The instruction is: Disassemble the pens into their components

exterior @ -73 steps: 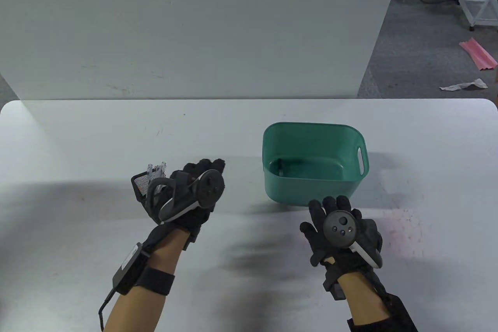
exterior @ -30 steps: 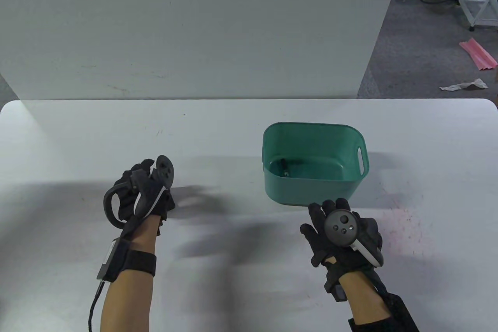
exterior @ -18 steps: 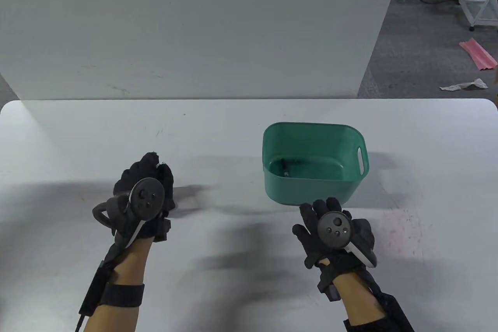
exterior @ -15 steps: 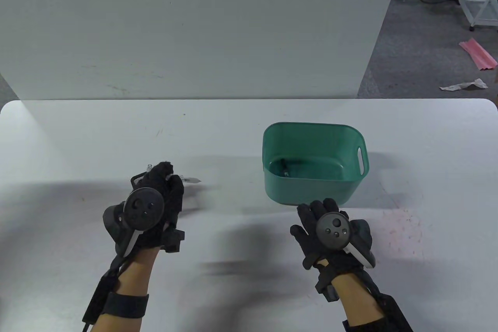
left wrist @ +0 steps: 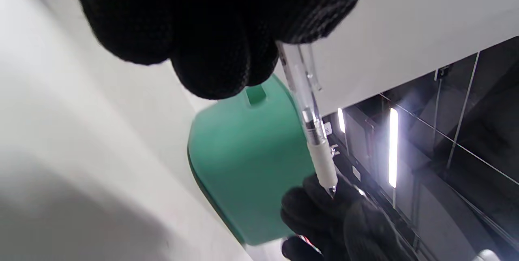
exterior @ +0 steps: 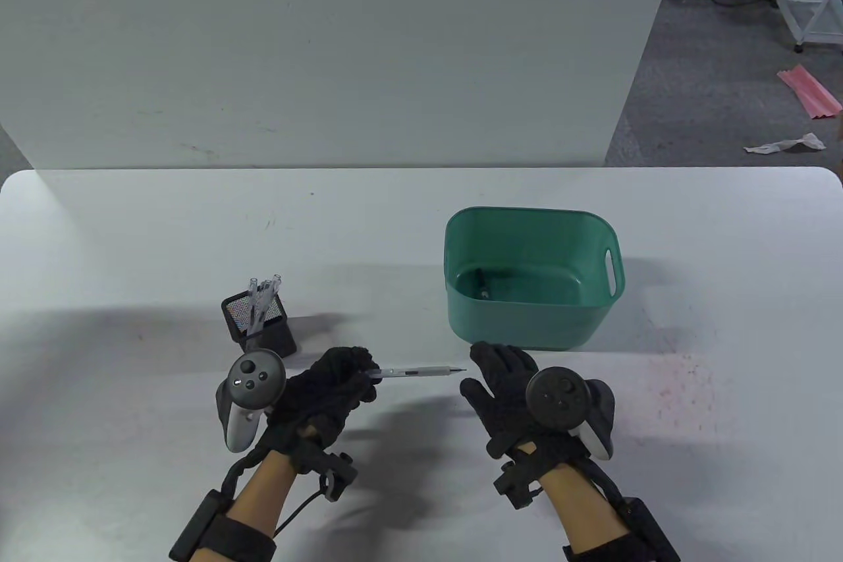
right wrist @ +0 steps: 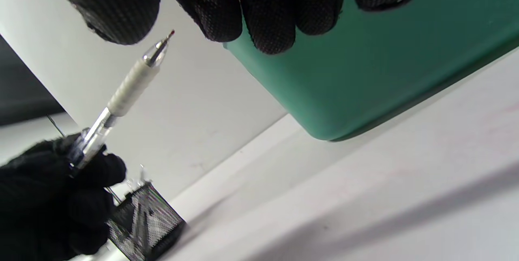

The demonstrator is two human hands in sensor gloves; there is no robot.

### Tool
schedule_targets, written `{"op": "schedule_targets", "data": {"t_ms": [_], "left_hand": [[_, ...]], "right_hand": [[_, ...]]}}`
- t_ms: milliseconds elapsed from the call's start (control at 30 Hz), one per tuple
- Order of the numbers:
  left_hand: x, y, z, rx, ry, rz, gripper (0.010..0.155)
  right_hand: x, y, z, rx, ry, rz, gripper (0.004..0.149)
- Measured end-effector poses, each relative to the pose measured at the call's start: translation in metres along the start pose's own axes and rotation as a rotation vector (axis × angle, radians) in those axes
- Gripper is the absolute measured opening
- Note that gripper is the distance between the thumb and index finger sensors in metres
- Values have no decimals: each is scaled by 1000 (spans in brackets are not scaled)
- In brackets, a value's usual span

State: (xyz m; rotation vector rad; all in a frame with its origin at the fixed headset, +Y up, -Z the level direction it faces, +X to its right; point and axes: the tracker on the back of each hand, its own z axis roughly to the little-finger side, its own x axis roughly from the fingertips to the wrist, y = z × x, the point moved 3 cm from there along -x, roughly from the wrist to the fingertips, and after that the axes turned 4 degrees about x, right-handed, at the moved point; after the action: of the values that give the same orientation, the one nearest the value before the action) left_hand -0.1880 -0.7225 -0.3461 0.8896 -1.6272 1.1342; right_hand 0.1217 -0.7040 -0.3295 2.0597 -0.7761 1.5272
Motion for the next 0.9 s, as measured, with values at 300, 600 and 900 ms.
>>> {"op": "schedule_targets", "data": {"t_ms": [300, 600, 900], "left_hand": [[1, -25, 3, 41, 12, 65, 43], [1, -34, -10, -156, -44, 109, 48], [0, -35, -9, -109, -22, 106, 43]], "right_hand": [[-2, 7, 12, -257, 77, -83, 51], [-3, 11, 21, -454, 144, -129, 49], [-3, 14, 22, -475, 166, -173, 48]]}}
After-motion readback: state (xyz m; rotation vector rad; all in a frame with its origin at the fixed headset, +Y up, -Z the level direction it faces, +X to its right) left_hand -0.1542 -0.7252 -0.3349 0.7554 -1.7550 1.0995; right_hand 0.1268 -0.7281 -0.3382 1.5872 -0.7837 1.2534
